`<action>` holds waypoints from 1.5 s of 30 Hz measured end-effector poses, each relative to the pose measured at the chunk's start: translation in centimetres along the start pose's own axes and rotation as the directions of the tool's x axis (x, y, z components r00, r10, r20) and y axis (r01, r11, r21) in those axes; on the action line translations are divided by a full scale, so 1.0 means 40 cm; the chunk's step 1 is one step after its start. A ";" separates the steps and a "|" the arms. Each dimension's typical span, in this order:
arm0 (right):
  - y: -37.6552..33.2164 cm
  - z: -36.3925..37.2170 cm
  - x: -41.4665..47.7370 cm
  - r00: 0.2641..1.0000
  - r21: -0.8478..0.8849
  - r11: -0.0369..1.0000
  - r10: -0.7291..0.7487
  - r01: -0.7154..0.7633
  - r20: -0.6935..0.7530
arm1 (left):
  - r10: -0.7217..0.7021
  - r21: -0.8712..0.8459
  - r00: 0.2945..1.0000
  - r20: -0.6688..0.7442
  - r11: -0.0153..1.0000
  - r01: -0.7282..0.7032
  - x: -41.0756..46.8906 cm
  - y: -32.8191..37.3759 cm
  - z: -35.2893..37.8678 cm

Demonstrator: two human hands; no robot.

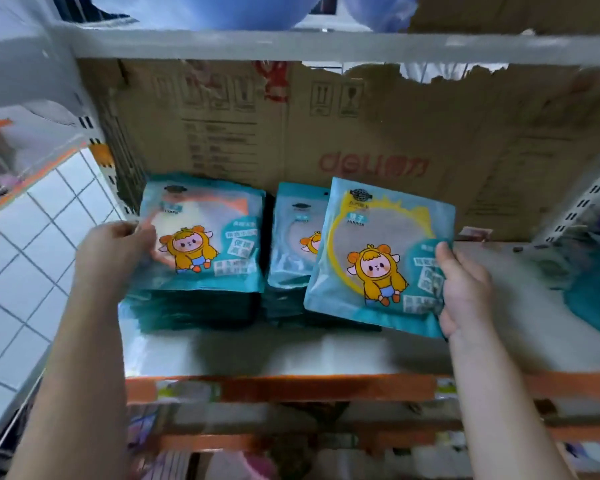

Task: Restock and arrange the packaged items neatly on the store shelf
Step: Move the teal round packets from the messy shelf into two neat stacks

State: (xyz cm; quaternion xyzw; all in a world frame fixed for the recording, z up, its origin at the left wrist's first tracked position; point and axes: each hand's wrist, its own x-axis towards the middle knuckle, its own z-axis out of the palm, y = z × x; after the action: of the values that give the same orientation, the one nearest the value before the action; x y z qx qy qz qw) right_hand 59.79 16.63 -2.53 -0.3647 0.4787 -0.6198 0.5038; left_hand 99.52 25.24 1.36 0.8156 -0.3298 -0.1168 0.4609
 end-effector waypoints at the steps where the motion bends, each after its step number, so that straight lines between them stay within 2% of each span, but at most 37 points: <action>1: 0.003 0.005 -0.007 1.000 -0.015 1.000 0.008 -0.008 -0.008 | 0.013 0.051 1.000 -0.006 0.999 -0.013 0.007 -0.006 -0.001; 5: 0.013 0.012 -0.025 0.999 -0.047 0.999 0.020 -0.021 -0.035 | 0.014 0.111 1.000 -0.017 0.994 -0.012 0.021 -0.017 0.006; 10: 0.018 0.010 -0.040 0.998 -0.050 0.999 0.009 -0.012 -0.064 | 0.098 0.211 0.991 -0.095 0.975 -0.076 0.018 -0.025 0.021; 19: 0.010 0.007 -0.050 0.998 -0.062 0.998 0.006 -0.010 -0.055 | 0.084 0.365 0.987 -0.136 0.930 -0.029 0.045 -0.020 0.027; 24: -0.014 0.018 -0.044 0.999 -0.078 0.997 -0.002 -0.001 -0.035 | 0.311 0.458 0.941 -0.130 0.861 -0.221 0.022 -0.005 0.030; 30: -0.063 0.057 0.006 0.996 -0.125 0.992 0.025 -0.015 0.080 | 0.586 0.337 0.802 -0.116 0.782 -0.523 -0.094 0.014 0.086; 33: -0.082 0.094 0.045 0.987 -0.153 0.986 0.082 -0.060 0.138 | 0.669 0.302 0.741 -0.056 0.719 -0.626 -0.165 0.007 0.120; 37: -0.092 0.152 0.083 0.946 -0.202 0.971 0.180 -0.127 0.268 | 0.737 0.245 0.670 -0.091 0.668 -0.702 -0.258 -0.029 0.156; 39: -0.086 0.173 0.094 0.941 -0.294 0.949 0.198 -0.115 0.273 | 0.767 0.224 0.634 -0.093 0.637 -0.738 -0.298 -0.057 0.174; 41: -0.080 0.180 0.104 0.941 -0.392 0.915 0.212 -0.096 0.264 | 0.768 0.221 0.639 -0.035 0.630 -0.745 -0.327 -0.091 0.194; 45: -0.082 0.186 0.118 0.932 -0.521 0.851 0.236 -0.061 0.276 | 0.683 0.300 0.711 0.166 0.652 -0.696 -0.358 -0.156 0.228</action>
State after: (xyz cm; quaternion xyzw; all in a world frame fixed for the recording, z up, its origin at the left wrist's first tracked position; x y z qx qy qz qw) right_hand 64.76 10.47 2.51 -0.5432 0.5599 -0.3618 0.5105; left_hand 86.89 30.57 -10.43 0.6935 -0.6381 0.1104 0.3157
